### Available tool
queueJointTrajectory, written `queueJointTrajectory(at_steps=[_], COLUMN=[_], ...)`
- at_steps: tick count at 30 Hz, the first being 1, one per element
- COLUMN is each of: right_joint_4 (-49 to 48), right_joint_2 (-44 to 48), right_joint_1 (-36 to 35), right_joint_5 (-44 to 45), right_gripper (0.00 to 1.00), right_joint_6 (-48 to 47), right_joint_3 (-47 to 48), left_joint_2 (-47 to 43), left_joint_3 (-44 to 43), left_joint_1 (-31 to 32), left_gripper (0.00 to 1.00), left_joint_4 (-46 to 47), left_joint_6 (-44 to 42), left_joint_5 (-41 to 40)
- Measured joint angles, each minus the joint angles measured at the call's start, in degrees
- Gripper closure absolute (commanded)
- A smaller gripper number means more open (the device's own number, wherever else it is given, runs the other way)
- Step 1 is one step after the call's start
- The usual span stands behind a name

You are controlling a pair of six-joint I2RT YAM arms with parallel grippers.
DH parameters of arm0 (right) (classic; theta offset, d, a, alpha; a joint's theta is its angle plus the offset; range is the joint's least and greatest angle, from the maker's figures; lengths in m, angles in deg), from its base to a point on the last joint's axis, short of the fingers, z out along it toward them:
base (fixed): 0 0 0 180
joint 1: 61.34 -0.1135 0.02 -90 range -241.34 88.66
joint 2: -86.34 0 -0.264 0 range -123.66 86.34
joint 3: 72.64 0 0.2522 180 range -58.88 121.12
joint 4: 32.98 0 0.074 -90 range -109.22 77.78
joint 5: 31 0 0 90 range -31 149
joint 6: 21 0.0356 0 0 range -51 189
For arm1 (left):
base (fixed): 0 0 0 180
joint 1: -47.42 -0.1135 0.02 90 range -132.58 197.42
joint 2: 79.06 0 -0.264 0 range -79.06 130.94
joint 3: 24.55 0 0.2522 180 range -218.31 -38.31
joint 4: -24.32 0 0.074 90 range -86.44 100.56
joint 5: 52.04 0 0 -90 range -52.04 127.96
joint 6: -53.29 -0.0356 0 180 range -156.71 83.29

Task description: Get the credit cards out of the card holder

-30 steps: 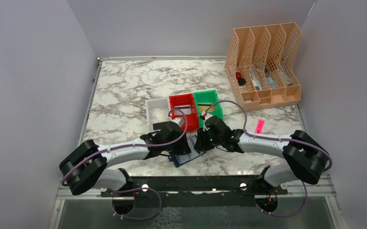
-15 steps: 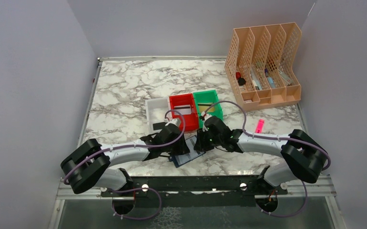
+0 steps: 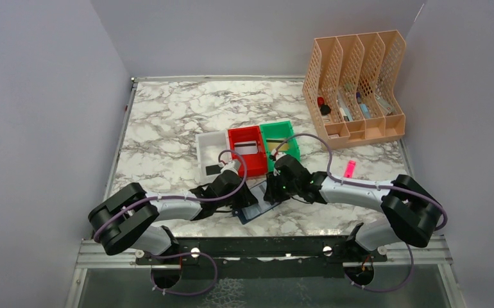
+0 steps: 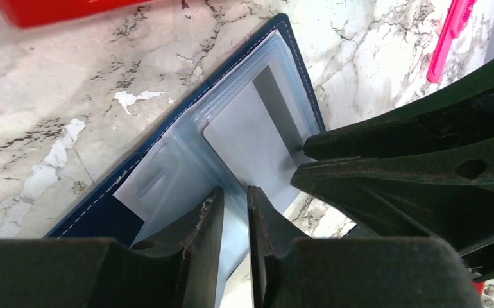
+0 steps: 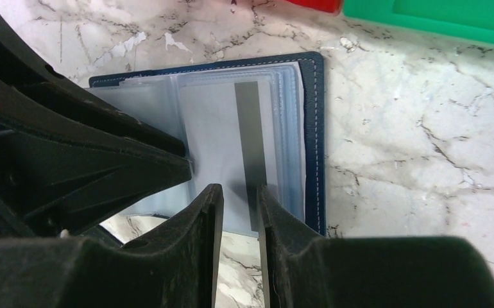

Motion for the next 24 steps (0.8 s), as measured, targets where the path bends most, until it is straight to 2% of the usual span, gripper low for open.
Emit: queueJointTrajectory(at_steps=[6, 15, 24], right_joint_4=[1.8, 1.4, 0.9], right_joint_2=[-0.1, -3.3, -3.4], right_joint_1=[0.0, 0.4, 0.5], right_joint_5=[2.3, 2.3, 2.4], right_gripper=[0.64, 0.63, 0.57], right_joint_6=[-1.3, -2.3, -2.9], right_joint_3=[2.1, 3.8, 3.8], left_joint_2=[0.0, 0.2, 0.2], left_joint_3=[1.9, 2.0, 2.0], left_joint_1=[0.0, 0.0, 0.0], left_gripper=[0.77, 0.77, 0.77], left_joint_4=[3.3, 4.0, 4.0], left_joint_6=[1.5, 1.6, 1.5], left_joint_5=[-0.3, -0.3, -0.3])
